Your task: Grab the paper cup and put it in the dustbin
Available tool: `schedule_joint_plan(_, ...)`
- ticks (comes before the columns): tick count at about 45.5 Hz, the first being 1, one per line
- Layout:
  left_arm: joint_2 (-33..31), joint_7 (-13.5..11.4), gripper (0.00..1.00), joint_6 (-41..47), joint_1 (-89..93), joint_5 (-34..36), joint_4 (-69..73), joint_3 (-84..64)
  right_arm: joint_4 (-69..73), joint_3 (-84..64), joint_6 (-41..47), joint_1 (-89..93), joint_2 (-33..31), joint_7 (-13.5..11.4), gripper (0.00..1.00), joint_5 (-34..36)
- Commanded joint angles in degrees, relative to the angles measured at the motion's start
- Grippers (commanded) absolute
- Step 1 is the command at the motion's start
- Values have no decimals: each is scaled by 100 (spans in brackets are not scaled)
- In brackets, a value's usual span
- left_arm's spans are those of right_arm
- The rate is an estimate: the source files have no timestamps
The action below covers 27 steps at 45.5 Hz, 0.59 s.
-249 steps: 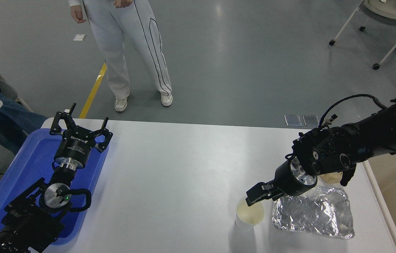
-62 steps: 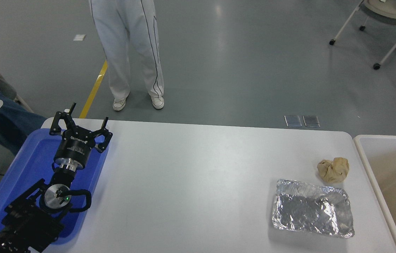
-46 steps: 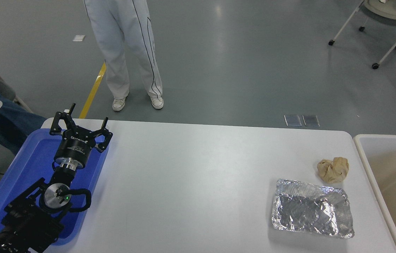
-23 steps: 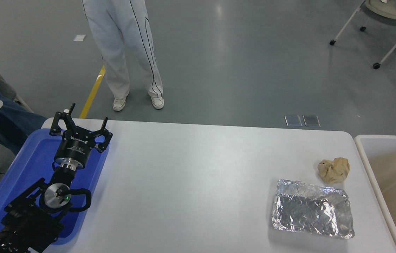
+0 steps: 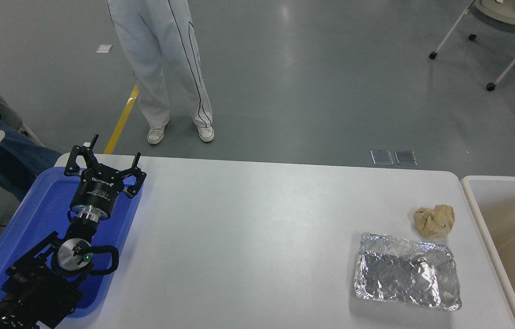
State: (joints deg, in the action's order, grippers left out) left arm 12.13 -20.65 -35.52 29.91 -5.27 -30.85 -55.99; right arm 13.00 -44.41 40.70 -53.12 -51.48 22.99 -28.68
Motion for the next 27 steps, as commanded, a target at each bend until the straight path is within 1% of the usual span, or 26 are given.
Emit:
schedule_joint_plan(1,0,0,100,1,-2,0,0,0,-685,398,-940,925,410,-198,0,741)
schedule_joint_plan(7,0,0,100,1,-2,0,0,0,-694,556,-1950,1356,656,-225,0,1040)
schedule_joint_plan(12,0,0,100,10,6,0,0,0,-685,959,-2803,1742,858,-225,0,1154)
schedule_joint_plan(15,0,0,100,1,6,0,8,0,-685,1258,-3146,1997,955,-251,0,1163)
schedule_joint_plan(19,0,0,100,1,7,0,0,0,-685,1549,-3340,2165,1052,-400,0,1163)
schedule_joint_plan(24,0,0,100,1,-2,0,0,0,-685,1637,-3349,2218,1166,-620,0,1163)
schedule_joint_plan(27,0,0,100,1,-2,0,8,0,-685,1637,-3349,2235,1254,-664,0,1163)
